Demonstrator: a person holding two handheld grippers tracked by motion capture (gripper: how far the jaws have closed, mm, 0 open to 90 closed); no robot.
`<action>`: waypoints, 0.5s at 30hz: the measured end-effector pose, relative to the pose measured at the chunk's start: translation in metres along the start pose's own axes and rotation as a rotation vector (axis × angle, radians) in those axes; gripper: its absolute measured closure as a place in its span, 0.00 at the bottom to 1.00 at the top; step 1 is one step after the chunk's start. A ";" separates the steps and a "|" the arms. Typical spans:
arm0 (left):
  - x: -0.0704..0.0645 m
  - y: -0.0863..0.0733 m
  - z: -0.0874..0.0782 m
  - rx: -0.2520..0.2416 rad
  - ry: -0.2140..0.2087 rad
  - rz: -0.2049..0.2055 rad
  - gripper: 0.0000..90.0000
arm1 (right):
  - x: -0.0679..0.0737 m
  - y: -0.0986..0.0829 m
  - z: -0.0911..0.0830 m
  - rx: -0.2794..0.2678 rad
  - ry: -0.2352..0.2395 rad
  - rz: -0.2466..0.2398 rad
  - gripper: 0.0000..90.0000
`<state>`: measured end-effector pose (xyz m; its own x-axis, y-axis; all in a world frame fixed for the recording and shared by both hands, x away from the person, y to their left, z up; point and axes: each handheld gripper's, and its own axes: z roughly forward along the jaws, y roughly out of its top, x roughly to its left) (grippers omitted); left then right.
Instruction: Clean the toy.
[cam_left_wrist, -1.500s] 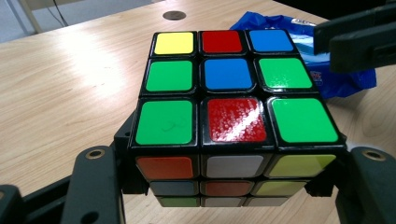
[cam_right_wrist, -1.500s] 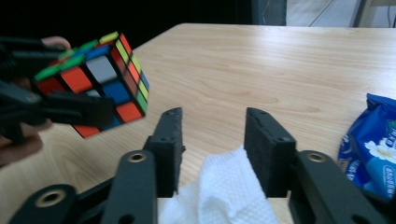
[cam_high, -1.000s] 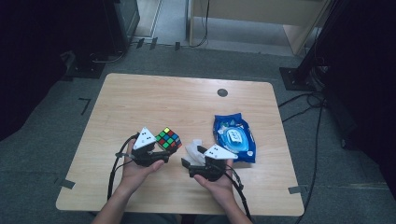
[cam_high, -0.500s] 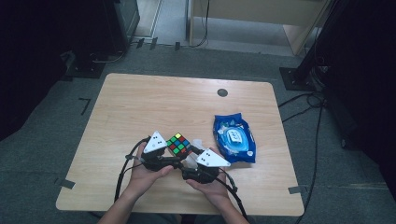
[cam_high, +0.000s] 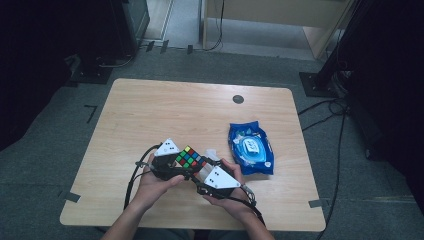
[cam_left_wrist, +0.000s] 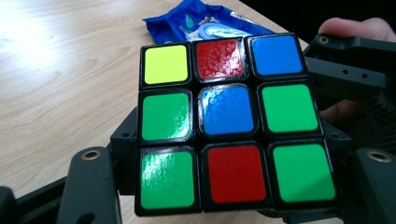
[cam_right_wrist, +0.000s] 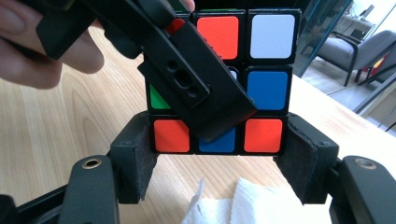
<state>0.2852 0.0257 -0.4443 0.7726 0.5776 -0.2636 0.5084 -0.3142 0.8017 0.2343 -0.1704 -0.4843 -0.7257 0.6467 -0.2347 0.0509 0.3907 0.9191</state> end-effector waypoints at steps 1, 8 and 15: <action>0.000 0.000 0.000 0.000 0.000 0.000 0.36 | 0.000 0.000 0.000 0.000 0.000 0.000 0.39; 0.004 0.000 -0.007 -0.056 0.018 -0.011 0.38 | -0.002 -0.003 0.004 0.046 -0.013 0.027 0.36; 0.009 0.000 -0.017 -0.117 0.022 0.018 0.38 | -0.028 -0.017 -0.002 0.039 -0.012 0.370 0.90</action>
<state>0.2855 0.0435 -0.4380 0.7719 0.5895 -0.2379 0.4460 -0.2356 0.8635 0.2526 -0.1962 -0.4926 -0.6454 0.7563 0.1072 0.3344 0.1536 0.9298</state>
